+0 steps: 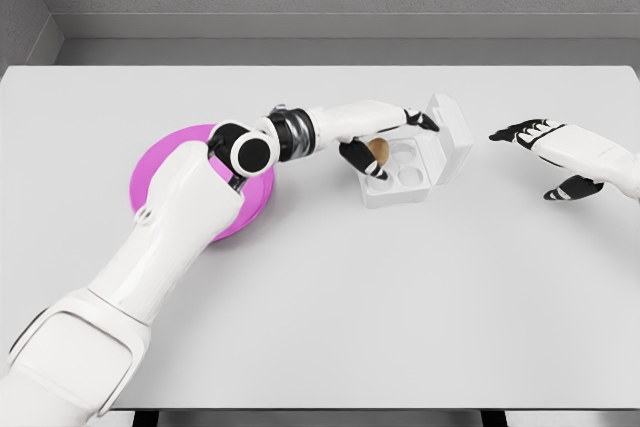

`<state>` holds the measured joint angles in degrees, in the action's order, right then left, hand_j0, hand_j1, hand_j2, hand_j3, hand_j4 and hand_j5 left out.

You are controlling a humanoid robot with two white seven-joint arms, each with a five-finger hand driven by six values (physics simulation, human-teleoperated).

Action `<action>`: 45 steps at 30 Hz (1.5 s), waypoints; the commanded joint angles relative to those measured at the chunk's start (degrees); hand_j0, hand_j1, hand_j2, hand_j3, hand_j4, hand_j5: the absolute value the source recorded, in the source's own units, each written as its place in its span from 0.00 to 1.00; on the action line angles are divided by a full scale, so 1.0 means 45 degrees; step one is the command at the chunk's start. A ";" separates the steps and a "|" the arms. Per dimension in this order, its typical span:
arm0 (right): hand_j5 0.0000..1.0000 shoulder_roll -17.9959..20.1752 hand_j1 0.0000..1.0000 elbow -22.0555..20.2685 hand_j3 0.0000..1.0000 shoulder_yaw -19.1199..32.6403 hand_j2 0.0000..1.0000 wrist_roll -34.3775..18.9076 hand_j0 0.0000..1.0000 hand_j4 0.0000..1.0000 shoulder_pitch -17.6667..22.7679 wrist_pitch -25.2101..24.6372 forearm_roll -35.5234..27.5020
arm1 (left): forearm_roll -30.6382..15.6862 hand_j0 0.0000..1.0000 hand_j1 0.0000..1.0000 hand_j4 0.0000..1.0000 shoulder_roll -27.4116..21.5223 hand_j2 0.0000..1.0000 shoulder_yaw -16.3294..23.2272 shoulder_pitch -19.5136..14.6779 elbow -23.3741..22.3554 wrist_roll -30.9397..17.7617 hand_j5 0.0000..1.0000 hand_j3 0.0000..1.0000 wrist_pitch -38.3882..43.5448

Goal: Pack egg into the box and close the box lid

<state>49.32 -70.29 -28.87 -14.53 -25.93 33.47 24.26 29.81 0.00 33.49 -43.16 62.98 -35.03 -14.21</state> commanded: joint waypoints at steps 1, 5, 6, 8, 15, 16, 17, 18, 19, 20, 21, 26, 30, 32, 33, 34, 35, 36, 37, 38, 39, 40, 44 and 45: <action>1.00 0.0017 1.00 -0.0005 1.00 0.0009 1.00 0.0006 1.00 1.00 0.0000 -0.0016 -0.0079 | -0.0062 0.94 0.94 0.94 0.0001 0.94 -0.0059 0.0000 0.0281 0.0006 0.94 0.94 0.0012; 1.00 -0.0042 1.00 -0.0005 1.00 0.0009 1.00 0.0006 1.00 1.00 -0.0020 -0.0016 -0.0059 | -0.0159 0.94 0.94 0.94 -0.0936 0.94 -0.0254 0.0117 0.1083 0.0006 0.94 0.94 0.0032; 1.00 -0.0061 1.00 -0.0005 1.00 0.0009 1.00 0.0006 1.00 1.00 -0.0020 -0.0016 -0.0059 | -0.0179 0.94 0.94 0.94 -0.1073 0.94 -0.0254 0.0117 0.1141 0.0006 0.94 0.94 0.0032; 1.00 -0.0062 1.00 -0.0005 1.00 0.0009 1.00 0.0006 1.00 1.00 -0.0020 -0.0016 -0.0059 | -0.0199 0.94 0.94 0.94 -0.1288 0.94 -0.0293 0.0117 0.1141 0.0006 0.94 0.94 0.0032; 1.00 -0.0159 1.00 -0.0044 1.00 0.0009 1.00 0.0025 1.00 1.00 -0.0039 0.0023 -0.0040 | -0.2541 1.00 1.00 1.00 -0.4744 1.00 -0.1855 0.0410 0.4168 0.0006 1.00 1.00 -0.0886; 1.00 -0.0159 1.00 -0.0063 1.00 -0.0010 1.00 0.0006 1.00 1.00 -0.0039 0.0043 -0.0079 | -0.3107 1.00 1.00 1.00 -0.5408 1.00 -0.2499 0.0859 0.4637 0.0006 1.00 1.00 -0.1061; 1.00 -0.0159 1.00 -0.0199 1.00 -0.0010 1.00 0.0026 1.00 1.00 -0.0039 0.0082 -0.0079 | -0.3596 1.00 1.00 1.00 -0.5740 1.00 -0.2968 0.1152 0.5066 0.0006 1.00 1.00 -0.1646; 1.00 -0.0159 1.00 -0.0668 1.00 0.0009 1.00 0.0026 1.00 1.00 -0.0039 0.0101 -0.0098 | -0.4221 1.00 1.00 1.00 -0.6248 1.00 -0.3652 0.1699 0.5321 0.0006 1.00 1.00 -0.2954; 1.00 -0.0179 1.00 -0.0824 1.00 -0.0010 1.00 0.0026 1.00 1.00 -0.0020 0.0101 -0.0118 | -0.4824 1.00 1.00 1.00 -0.6521 1.00 -0.4002 0.1971 0.5341 0.0006 1.00 1.00 -0.3811; 1.00 -0.0159 1.00 -0.1079 1.00 -0.0010 1.00 0.0045 1.00 1.00 0.0000 0.0121 -0.0137 | -0.5822 1.00 1.00 1.00 -0.6640 1.00 -0.4433 0.2246 0.5321 0.0006 1.00 1.00 -0.4621; 1.00 -0.0159 1.00 -0.1313 1.00 -0.0010 1.00 0.0045 1.00 1.00 0.0039 0.0121 -0.0137 | -0.6310 1.00 1.00 1.00 -0.6640 1.00 -0.5036 0.2635 0.5360 0.0006 1.00 1.00 -0.4621; 1.00 -0.0179 1.00 -0.2212 1.00 0.0009 1.00 0.0045 1.00 1.00 0.0039 0.0340 -0.0157 | -0.7327 1.00 1.00 1.00 -0.6386 1.00 -0.7753 0.5136 0.5809 0.0006 1.00 1.00 -0.4621; 1.00 -0.0432 1.00 -0.2348 1.00 0.0009 1.00 0.0123 1.00 1.00 0.0039 0.0340 -0.0177 | -0.7601 1.00 1.00 1.00 -0.5780 1.00 -0.8496 0.6659 0.5712 0.0006 1.00 1.00 -0.4621; 1.00 -0.0705 1.00 -0.2876 1.00 -0.0050 1.00 0.0143 1.00 1.00 0.0136 0.0340 -0.0177 | -0.7542 1.00 1.00 1.00 -0.5800 1.00 -0.8555 0.6758 0.5595 0.0006 1.00 1.00 -0.4621; 1.00 -0.1154 1.00 -0.3071 1.00 -0.0069 1.00 0.0104 1.00 1.00 0.0254 0.0340 -0.0138 | -0.7523 1.00 1.00 1.00 -0.5819 1.00 -0.8555 0.6719 0.5575 0.0006 1.00 1.00 -0.4621; 1.00 -0.1545 1.00 -0.3266 1.00 -0.0088 1.00 0.0104 1.00 1.00 0.0332 0.0340 -0.0099 | -0.7523 1.00 1.00 1.00 -0.5819 1.00 -0.8574 0.6680 0.5536 0.0006 1.00 1.00 -0.4621; 1.00 -0.1722 1.00 -0.3403 1.00 -0.0615 1.00 0.0123 1.00 1.00 0.0313 0.0340 -0.0137 | -0.7523 1.00 1.00 1.00 -0.5819 1.00 -0.8574 0.6641 0.5536 0.0006 1.00 1.00 -0.4621; 1.00 -0.1819 1.00 -0.3462 1.00 -0.0870 1.00 0.0143 1.00 1.00 0.0312 0.0340 -0.0157 | -0.7523 1.00 1.00 1.00 -0.5819 1.00 -0.8574 0.6641 0.5536 0.0006 1.00 1.00 -0.4621; 1.00 -0.1897 1.00 -0.3793 1.00 -0.0909 1.00 0.0143 1.00 1.00 0.0332 0.0340 -0.0137 | -0.7503 1.00 1.00 1.00 -0.5819 1.00 -0.8555 0.6660 0.5536 0.0006 1.00 1.00 -0.4621; 1.00 -0.1878 1.00 -0.3911 1.00 -0.1046 1.00 0.0143 1.00 1.00 0.0332 0.0340 -0.0177 | -0.7484 1.00 1.00 1.00 -0.5839 1.00 -0.8535 0.6699 0.5516 0.0006 1.00 1.00 -0.4621; 1.00 -0.1781 1.00 -0.3911 1.00 -0.0890 1.00 0.0104 1.00 1.00 0.0254 0.0340 -0.0196 | -0.7484 1.00 1.00 1.00 -0.5858 1.00 -0.8535 0.6758 0.5497 0.0006 1.00 1.00 -0.4621; 1.00 -0.1683 1.00 -0.3931 1.00 -0.0792 1.00 0.0084 1.00 1.00 0.0195 0.0340 -0.0235 | -0.7484 1.00 1.00 1.00 -0.5995 1.00 -0.8496 0.6817 0.5497 0.0006 1.00 1.00 -0.4621; 1.00 -0.0394 1.00 -0.3794 1.00 0.0849 1.00 0.0006 1.00 1.00 0.0371 0.0340 -0.0235 | -0.7484 1.00 1.00 1.00 -0.6034 1.00 -0.8477 0.6836 0.5419 0.0006 1.00 1.00 -0.4621; 1.00 -0.0258 1.00 -0.3697 1.00 0.1044 1.00 0.0026 1.00 1.00 0.0390 0.0340 -0.0235 | -0.7503 1.00 1.00 1.00 -0.6034 1.00 -0.8535 0.6817 0.5419 0.0006 1.00 1.00 -0.4621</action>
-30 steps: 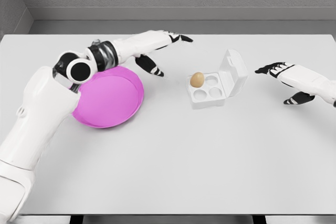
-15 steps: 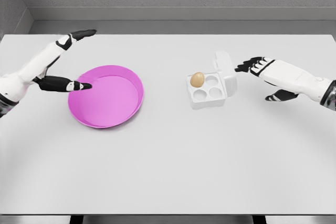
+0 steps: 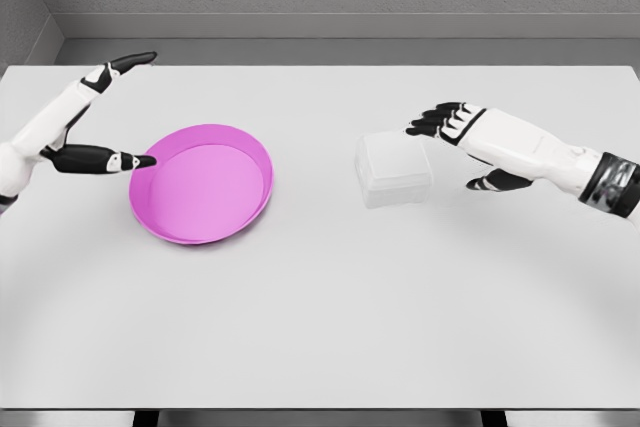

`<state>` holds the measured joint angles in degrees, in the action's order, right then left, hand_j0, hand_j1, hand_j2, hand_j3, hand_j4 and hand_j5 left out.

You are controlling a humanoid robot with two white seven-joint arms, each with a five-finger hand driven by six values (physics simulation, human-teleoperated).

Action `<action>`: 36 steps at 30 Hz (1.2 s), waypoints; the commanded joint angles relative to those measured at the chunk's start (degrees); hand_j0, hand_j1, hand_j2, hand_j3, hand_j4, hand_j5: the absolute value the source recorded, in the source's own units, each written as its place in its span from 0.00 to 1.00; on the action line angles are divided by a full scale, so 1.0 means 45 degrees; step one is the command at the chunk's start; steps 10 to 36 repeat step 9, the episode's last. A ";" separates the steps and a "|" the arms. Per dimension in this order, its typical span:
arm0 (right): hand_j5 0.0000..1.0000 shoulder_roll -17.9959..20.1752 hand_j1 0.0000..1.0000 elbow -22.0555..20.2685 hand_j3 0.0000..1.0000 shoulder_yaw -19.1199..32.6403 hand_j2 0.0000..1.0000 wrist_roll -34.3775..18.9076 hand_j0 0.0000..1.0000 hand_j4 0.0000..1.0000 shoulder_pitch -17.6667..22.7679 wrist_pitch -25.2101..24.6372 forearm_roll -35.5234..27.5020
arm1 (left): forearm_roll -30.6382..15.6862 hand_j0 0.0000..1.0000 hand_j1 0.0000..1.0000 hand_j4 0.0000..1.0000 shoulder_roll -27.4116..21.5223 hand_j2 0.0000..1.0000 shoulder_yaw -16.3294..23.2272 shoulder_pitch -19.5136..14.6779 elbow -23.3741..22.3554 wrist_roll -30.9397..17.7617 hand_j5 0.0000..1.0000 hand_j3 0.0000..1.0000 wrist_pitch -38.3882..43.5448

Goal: Pack egg into the box and close the box lid

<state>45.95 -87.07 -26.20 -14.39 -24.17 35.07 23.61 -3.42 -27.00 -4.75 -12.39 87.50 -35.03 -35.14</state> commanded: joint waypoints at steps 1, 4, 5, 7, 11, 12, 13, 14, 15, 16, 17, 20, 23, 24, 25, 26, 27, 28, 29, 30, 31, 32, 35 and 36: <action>1.00 0.0686 1.00 0.0382 1.00 0.0470 1.00 -0.0005 1.00 1.00 -0.0019 -0.0016 -0.0091 | -0.0100 1.00 1.00 1.00 -0.0036 1.00 0.0000 0.0000 -0.0050 0.0006 1.00 1.00 0.0031; 1.00 0.1331 1.00 0.1418 1.00 0.0489 1.00 -0.0005 1.00 1.00 -0.0059 -0.0016 -0.0091 | -0.0100 1.00 1.00 1.00 -0.0056 1.00 0.0020 0.0000 -0.0030 0.0006 1.00 1.00 0.0031; 1.00 0.1467 1.00 0.1516 1.00 0.0489 1.00 -0.0005 1.00 1.00 -0.0059 -0.0016 -0.0091 | -0.0100 1.00 1.00 1.00 -0.0055 1.00 0.0020 0.0000 -0.0030 0.0006 1.00 1.00 0.0031; 1.00 0.1487 1.00 0.1536 1.00 0.0489 1.00 0.0014 1.00 1.00 -0.0059 -0.0016 -0.0091 | -0.0100 1.00 1.00 1.00 -0.0055 1.00 0.0020 0.0000 -0.0030 0.0006 1.00 1.00 0.0031; 1.00 0.1468 1.00 0.1536 1.00 0.0489 1.00 0.0015 1.00 1.00 -0.0059 -0.0016 -0.0091 | -0.0100 1.00 1.00 1.00 -0.0055 1.00 0.0020 0.0000 -0.0030 0.0006 1.00 1.00 0.0031; 1.00 0.1468 1.00 0.1536 1.00 0.0489 1.00 0.0015 1.00 1.00 -0.0059 -0.0016 -0.0091 | -0.0100 1.00 1.00 1.00 -0.0055 1.00 0.0020 0.0000 -0.0030 0.0006 1.00 1.00 0.0031; 1.00 0.1468 1.00 0.1536 1.00 0.0489 1.00 0.0015 1.00 1.00 -0.0059 -0.0016 -0.0091 | -0.0100 1.00 1.00 1.00 -0.0055 1.00 0.0020 0.0000 -0.0030 0.0006 1.00 1.00 0.0031; 1.00 0.1468 1.00 0.1536 1.00 0.0489 1.00 0.0015 1.00 1.00 -0.0059 -0.0016 -0.0091 | -0.0100 1.00 1.00 1.00 -0.0055 1.00 0.0020 0.0000 -0.0030 0.0006 1.00 1.00 0.0031; 1.00 0.1468 1.00 0.1536 1.00 0.0489 1.00 0.0015 1.00 1.00 -0.0059 -0.0016 -0.0091 | -0.0100 1.00 1.00 1.00 -0.0055 1.00 0.0020 0.0000 -0.0030 0.0006 1.00 1.00 0.0031; 1.00 0.1468 1.00 0.1536 1.00 0.0489 1.00 0.0015 1.00 1.00 -0.0059 -0.0016 -0.0091 | -0.0100 1.00 1.00 1.00 -0.0055 1.00 0.0020 0.0000 -0.0030 0.0006 1.00 1.00 0.0031; 1.00 0.1468 1.00 0.1536 1.00 0.0489 1.00 0.0015 1.00 1.00 -0.0059 -0.0016 -0.0091 | -0.0100 1.00 1.00 1.00 -0.0055 1.00 0.0020 0.0000 -0.0030 0.0006 1.00 1.00 0.0031; 1.00 0.1468 1.00 0.1536 1.00 0.0489 1.00 0.0015 1.00 1.00 -0.0059 -0.0016 -0.0091 | -0.0100 1.00 1.00 1.00 -0.0055 1.00 0.0020 0.0000 -0.0030 0.0006 1.00 1.00 0.0031; 1.00 0.1468 1.00 0.1536 1.00 0.0489 1.00 0.0015 1.00 1.00 -0.0059 -0.0016 -0.0091 | -0.0100 1.00 1.00 1.00 -0.0055 1.00 0.0020 0.0000 -0.0030 0.0006 1.00 1.00 0.0031; 1.00 0.1468 1.00 0.1536 1.00 0.0489 1.00 0.0015 1.00 1.00 -0.0059 -0.0016 -0.0091 | -0.0100 1.00 1.00 1.00 -0.0055 1.00 0.0020 0.0000 -0.0030 0.0006 1.00 1.00 0.0031; 1.00 0.1468 1.00 0.1536 1.00 0.0489 1.00 0.0015 1.00 1.00 -0.0059 -0.0016 -0.0091 | -0.0100 1.00 1.00 1.00 -0.0055 1.00 0.0020 0.0000 -0.0030 0.0006 1.00 1.00 0.0031; 1.00 0.1468 1.00 0.1536 1.00 0.0489 1.00 0.0015 1.00 1.00 -0.0059 -0.0016 -0.0091 | -0.0100 1.00 1.00 1.00 -0.0055 1.00 0.0020 0.0000 -0.0030 0.0006 1.00 1.00 0.0031; 1.00 0.1468 1.00 0.1536 1.00 0.0489 1.00 0.0015 1.00 1.00 -0.0059 -0.0016 -0.0091 | -0.0100 1.00 1.00 1.00 -0.0055 1.00 0.0020 0.0000 -0.0030 0.0006 1.00 1.00 0.0031; 1.00 0.1468 1.00 0.1536 1.00 0.0489 1.00 0.0015 1.00 1.00 -0.0059 -0.0016 -0.0091 | -0.0100 1.00 1.00 1.00 -0.0055 1.00 0.0020 0.0000 -0.0030 0.0006 1.00 1.00 0.0031; 1.00 0.1468 1.00 0.1536 1.00 0.0489 1.00 0.0015 1.00 1.00 -0.0059 -0.0016 -0.0091 | -0.0100 1.00 1.00 1.00 -0.0055 1.00 0.0020 0.0000 -0.0030 0.0006 1.00 1.00 0.0031; 1.00 0.1468 1.00 0.1536 1.00 0.0489 1.00 0.0015 1.00 1.00 -0.0059 -0.0016 -0.0091 | -0.0100 1.00 1.00 1.00 -0.0055 1.00 0.0020 0.0000 -0.0030 0.0006 1.00 1.00 0.0031; 1.00 0.1468 1.00 0.1536 1.00 0.0489 1.00 0.0015 1.00 1.00 -0.0059 -0.0016 -0.0091 | -0.0100 1.00 1.00 1.00 -0.0055 1.00 0.0020 0.0000 -0.0030 0.0006 1.00 1.00 0.0031; 1.00 0.1468 1.00 0.1536 1.00 0.0489 1.00 0.0015 1.00 1.00 -0.0059 -0.0016 -0.0091 | -0.0100 1.00 1.00 1.00 -0.0055 1.00 0.0020 0.0000 -0.0030 0.0006 1.00 1.00 0.0031; 1.00 0.1468 1.00 0.1536 1.00 0.0489 1.00 0.0015 1.00 1.00 -0.0059 -0.0016 -0.0091 | -0.0100 1.00 1.00 1.00 -0.0055 1.00 0.0020 0.0000 -0.0030 0.0006 1.00 1.00 0.0031; 1.00 0.1468 1.00 0.1536 1.00 0.0489 1.00 0.0015 1.00 1.00 -0.0059 -0.0016 -0.0091 | -0.0100 1.00 1.00 1.00 -0.0055 1.00 0.0020 0.0000 -0.0030 0.0006 1.00 1.00 0.0031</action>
